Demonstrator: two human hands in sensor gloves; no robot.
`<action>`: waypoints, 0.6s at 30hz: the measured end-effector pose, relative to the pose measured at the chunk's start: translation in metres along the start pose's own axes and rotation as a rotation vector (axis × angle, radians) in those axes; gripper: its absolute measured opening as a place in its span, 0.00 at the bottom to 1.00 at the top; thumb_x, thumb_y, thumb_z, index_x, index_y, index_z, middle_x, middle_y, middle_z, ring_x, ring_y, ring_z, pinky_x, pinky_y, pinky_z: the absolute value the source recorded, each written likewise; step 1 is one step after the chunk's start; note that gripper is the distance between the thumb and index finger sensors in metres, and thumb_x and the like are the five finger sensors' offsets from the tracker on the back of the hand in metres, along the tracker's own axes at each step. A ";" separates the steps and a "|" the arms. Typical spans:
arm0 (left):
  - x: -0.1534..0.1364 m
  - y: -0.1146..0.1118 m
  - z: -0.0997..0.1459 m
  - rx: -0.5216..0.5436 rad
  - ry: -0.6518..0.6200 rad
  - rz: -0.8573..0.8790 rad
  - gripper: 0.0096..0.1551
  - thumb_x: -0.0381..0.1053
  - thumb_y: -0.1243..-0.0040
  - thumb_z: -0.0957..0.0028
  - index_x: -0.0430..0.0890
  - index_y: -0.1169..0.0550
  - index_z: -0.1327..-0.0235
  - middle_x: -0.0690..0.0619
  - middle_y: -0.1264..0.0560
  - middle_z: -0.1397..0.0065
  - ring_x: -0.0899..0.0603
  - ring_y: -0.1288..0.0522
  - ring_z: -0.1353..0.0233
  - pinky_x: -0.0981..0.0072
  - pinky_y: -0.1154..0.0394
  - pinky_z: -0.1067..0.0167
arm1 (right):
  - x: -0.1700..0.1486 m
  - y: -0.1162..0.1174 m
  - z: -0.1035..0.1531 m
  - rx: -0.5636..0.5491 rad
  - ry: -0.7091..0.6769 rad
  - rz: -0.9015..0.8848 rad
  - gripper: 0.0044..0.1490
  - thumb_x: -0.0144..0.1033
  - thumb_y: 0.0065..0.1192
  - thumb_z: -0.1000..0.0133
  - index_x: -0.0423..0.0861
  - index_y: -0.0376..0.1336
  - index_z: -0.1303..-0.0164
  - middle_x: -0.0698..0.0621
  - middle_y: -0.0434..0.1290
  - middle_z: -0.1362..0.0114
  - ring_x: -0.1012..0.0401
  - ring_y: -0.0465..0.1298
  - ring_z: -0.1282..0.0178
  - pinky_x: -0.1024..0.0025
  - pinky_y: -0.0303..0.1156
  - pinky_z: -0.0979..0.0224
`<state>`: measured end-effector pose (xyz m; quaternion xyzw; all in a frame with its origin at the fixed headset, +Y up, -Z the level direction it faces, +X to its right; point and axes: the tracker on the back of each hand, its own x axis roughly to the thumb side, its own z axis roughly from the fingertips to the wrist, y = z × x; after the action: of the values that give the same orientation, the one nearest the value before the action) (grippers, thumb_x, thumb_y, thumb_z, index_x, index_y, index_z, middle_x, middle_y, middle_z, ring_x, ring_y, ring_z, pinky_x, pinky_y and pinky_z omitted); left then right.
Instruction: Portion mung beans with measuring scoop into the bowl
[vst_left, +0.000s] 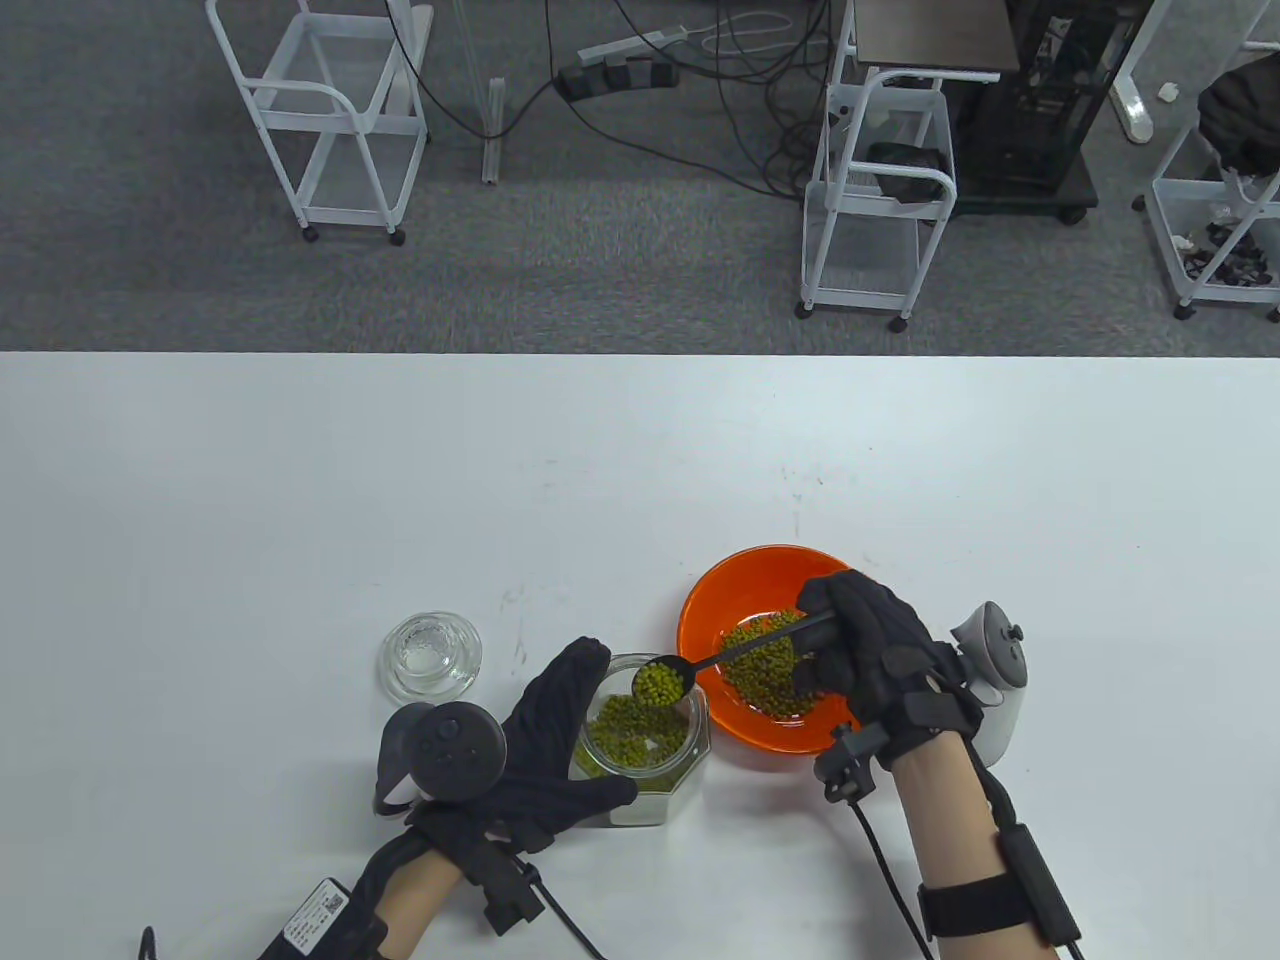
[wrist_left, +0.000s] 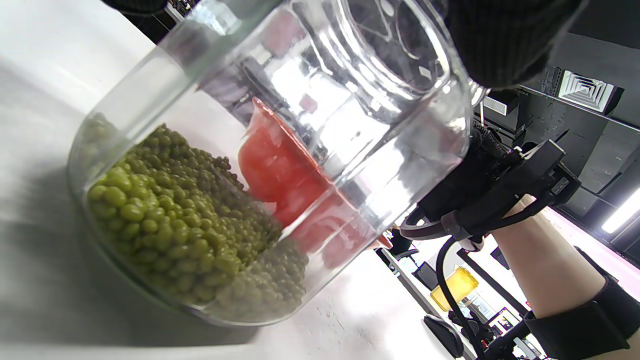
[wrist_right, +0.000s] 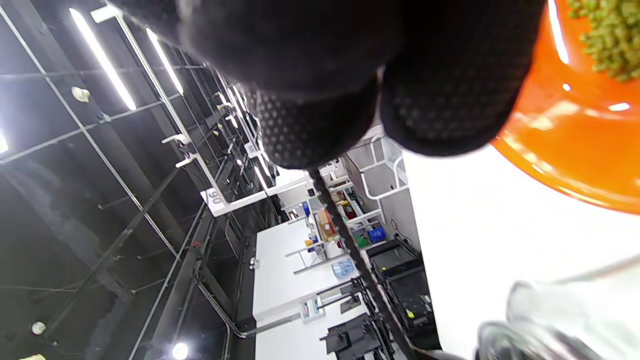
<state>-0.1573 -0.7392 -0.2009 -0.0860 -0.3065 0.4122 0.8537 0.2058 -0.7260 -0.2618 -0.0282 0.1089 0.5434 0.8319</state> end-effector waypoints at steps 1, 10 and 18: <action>0.000 0.000 0.000 0.000 0.000 0.000 0.70 0.73 0.38 0.48 0.46 0.63 0.13 0.34 0.59 0.09 0.24 0.49 0.13 0.19 0.45 0.27 | 0.002 -0.003 0.000 -0.008 -0.013 -0.012 0.26 0.50 0.52 0.34 0.42 0.71 0.44 0.44 0.81 0.59 0.68 0.80 0.80 0.66 0.86 0.60; 0.000 0.000 0.000 0.000 0.000 0.000 0.70 0.73 0.38 0.48 0.46 0.63 0.13 0.34 0.59 0.09 0.24 0.49 0.13 0.19 0.45 0.27 | 0.014 -0.059 0.005 -0.182 -0.102 -0.136 0.26 0.51 0.51 0.34 0.43 0.71 0.44 0.44 0.80 0.58 0.67 0.79 0.78 0.66 0.85 0.57; 0.000 0.000 0.000 0.000 0.000 0.000 0.70 0.73 0.38 0.48 0.46 0.63 0.13 0.34 0.59 0.10 0.24 0.49 0.13 0.19 0.45 0.27 | 0.018 -0.087 0.011 -0.419 -0.166 0.051 0.26 0.50 0.51 0.34 0.42 0.71 0.45 0.43 0.80 0.59 0.67 0.79 0.79 0.64 0.85 0.58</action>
<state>-0.1573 -0.7392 -0.2009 -0.0860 -0.3065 0.4122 0.8537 0.2939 -0.7437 -0.2609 -0.1528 -0.0747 0.5755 0.7999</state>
